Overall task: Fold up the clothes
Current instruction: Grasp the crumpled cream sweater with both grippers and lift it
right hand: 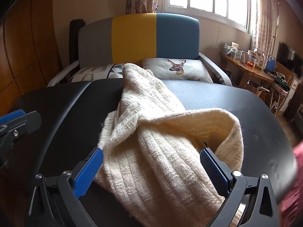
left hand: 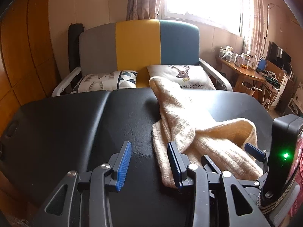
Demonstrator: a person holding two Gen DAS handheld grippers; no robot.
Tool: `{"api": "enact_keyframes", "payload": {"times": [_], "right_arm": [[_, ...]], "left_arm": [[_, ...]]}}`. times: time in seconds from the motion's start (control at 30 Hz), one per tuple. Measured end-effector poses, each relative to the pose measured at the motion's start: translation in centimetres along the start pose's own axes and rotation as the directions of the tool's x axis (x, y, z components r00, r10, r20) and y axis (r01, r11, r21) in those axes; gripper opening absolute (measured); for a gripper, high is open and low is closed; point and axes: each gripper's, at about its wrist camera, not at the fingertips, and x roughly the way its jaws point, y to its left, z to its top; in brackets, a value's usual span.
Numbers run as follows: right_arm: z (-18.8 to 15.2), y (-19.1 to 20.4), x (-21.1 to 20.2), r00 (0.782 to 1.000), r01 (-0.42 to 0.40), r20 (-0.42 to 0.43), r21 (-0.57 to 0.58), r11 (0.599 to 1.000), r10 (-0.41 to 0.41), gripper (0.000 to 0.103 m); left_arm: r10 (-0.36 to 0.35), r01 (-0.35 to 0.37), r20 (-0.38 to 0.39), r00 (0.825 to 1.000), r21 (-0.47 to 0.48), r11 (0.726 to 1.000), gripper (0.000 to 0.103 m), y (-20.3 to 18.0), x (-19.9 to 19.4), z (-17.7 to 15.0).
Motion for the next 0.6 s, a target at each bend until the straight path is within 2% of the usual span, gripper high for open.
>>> {"api": "enact_keyframes", "payload": {"times": [0.1,0.17,0.27,0.33,0.4,0.47,0.53,0.6], "right_arm": [[-0.1,0.0,0.0,1.0,-0.002,-0.007,0.005,1.0,0.002,0.103],[-0.2,-0.4,-0.1,1.0,-0.015,-0.01,0.015,1.0,0.015,0.103],[-0.4,-0.4,0.1,1.0,-0.007,-0.017,0.004,1.0,0.008,0.103],[-0.5,-0.3,0.2,0.999,-0.001,-0.032,0.0,1.0,0.001,0.103],[-0.7,-0.3,0.6,0.999,-0.001,-0.04,0.001,1.0,0.001,0.103],[-0.9,-0.7,0.5,0.999,-0.019,-0.042,0.007,1.0,0.02,0.103],[-1.0,-1.2,0.0,0.998,-0.056,-0.036,0.011,0.998,0.057,0.103],[-1.1,-2.6,-0.7,0.99,-0.134,-0.027,0.042,0.99,0.135,0.103]], "left_arm": [[0.005,-0.005,0.008,1.0,0.004,1.0,0.04,0.1,-0.2,0.0],[0.033,-0.032,-0.004,0.999,0.029,0.999,0.04,-0.4,0.0,-0.4],[0.019,-0.019,-0.023,1.0,0.017,1.0,0.04,0.2,0.6,-0.6],[0.012,-0.011,-0.043,0.999,0.019,1.0,0.044,0.2,1.1,-0.9],[-0.04,0.039,-0.072,0.997,-0.009,0.999,0.044,0.8,1.5,-1.2],[-0.122,0.117,-0.113,0.986,-0.053,0.992,0.045,1.5,2.3,-1.5],[-0.207,0.193,-0.166,0.964,-0.099,0.976,0.045,2.0,3.4,-2.0],[-0.275,0.248,-0.22,0.936,-0.142,0.958,0.045,2.6,4.7,-3.0]]}}
